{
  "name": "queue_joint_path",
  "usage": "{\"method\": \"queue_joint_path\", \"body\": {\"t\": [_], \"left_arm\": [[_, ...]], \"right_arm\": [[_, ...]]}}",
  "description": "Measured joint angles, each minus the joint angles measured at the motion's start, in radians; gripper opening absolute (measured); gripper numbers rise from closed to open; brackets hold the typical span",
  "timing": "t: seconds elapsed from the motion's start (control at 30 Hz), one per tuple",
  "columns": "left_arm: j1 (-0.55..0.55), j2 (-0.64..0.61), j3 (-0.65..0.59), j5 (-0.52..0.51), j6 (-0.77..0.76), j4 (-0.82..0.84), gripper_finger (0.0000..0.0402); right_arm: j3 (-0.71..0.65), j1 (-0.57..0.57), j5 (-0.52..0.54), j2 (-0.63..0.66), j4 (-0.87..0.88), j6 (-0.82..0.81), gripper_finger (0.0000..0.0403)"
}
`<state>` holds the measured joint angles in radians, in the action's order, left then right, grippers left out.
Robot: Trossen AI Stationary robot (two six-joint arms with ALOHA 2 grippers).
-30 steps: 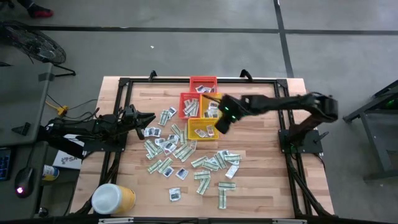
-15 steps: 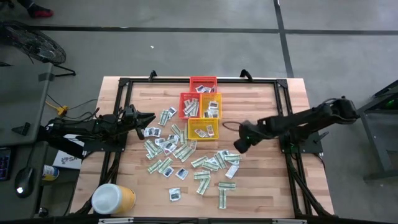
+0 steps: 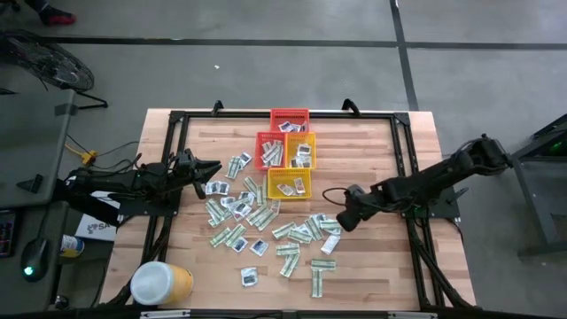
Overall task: Pick & Place First Aid Supplies
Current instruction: Put the bandage into the bottom orange bin
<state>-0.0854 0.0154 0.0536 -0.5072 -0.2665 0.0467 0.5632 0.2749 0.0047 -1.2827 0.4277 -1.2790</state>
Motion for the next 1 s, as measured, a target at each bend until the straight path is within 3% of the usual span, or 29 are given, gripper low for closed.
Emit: {"method": "queue_joint_path", "body": {"t": [0.27, 0.43, 0.7, 1.0], "left_arm": [[0.0, 0.0, 0.0, 0.0, 0.0, 0.0, 0.0073], [0.0, 0.0, 0.0, 0.0, 0.0, 0.0, 0.0073], [0.0, 0.0, 0.0, 0.0, 0.0, 0.0, 0.0073], [0.0, 0.0, 0.0, 0.0, 0.0, 0.0, 0.0073]], "right_arm": [[-0.057, 0.017, -0.012, 0.0, -0.109, -0.022, 0.0188], [-0.056, 0.023, -0.043, -0.044, -0.152, -0.022, 0.0199], [-0.054, 0.016, -0.064, -0.108, -0.208, -0.014, 0.0174], [-0.054, 0.013, -0.065, -0.11, -0.209, -0.004, 0.0108]]}}
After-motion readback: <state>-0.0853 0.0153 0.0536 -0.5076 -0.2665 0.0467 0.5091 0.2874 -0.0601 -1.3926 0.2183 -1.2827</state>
